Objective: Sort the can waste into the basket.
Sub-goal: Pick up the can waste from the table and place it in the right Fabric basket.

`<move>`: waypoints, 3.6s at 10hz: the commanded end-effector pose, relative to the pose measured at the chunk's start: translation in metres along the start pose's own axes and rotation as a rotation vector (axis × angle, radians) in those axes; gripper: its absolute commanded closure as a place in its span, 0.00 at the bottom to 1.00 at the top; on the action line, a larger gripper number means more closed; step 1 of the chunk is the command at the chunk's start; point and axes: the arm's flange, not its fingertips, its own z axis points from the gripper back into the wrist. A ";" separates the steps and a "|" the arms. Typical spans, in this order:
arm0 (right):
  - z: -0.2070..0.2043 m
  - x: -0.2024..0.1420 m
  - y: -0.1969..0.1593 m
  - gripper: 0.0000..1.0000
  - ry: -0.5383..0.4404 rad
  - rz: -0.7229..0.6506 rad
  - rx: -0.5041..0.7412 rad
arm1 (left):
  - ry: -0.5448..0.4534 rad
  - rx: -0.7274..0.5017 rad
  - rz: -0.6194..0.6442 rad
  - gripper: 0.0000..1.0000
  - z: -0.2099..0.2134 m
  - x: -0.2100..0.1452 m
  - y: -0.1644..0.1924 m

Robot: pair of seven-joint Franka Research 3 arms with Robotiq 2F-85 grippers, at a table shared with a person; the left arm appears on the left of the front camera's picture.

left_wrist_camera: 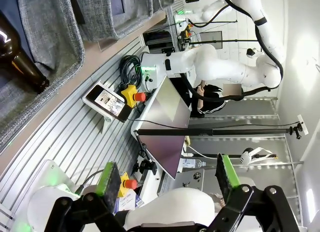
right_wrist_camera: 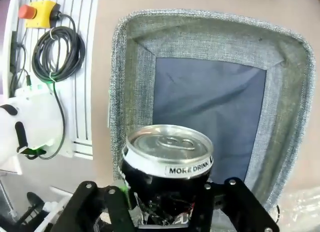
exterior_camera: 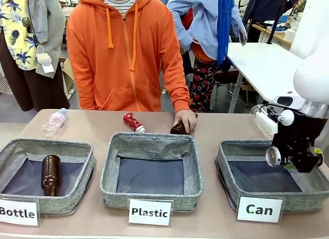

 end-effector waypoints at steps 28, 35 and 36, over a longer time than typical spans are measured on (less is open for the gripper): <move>0.046 -0.097 -0.056 0.00 -1.361 -0.509 0.224 | -0.185 -0.154 -0.351 0.00 0.112 -0.162 -0.061; 0.046 -0.097 -0.056 0.00 -1.361 -0.509 0.224 | -0.307 -0.215 -0.343 0.00 0.127 -0.187 -0.041; 0.046 -0.097 -0.056 0.00 -1.361 -0.509 0.224 | -0.279 -0.206 -0.335 0.00 0.125 -0.175 -0.045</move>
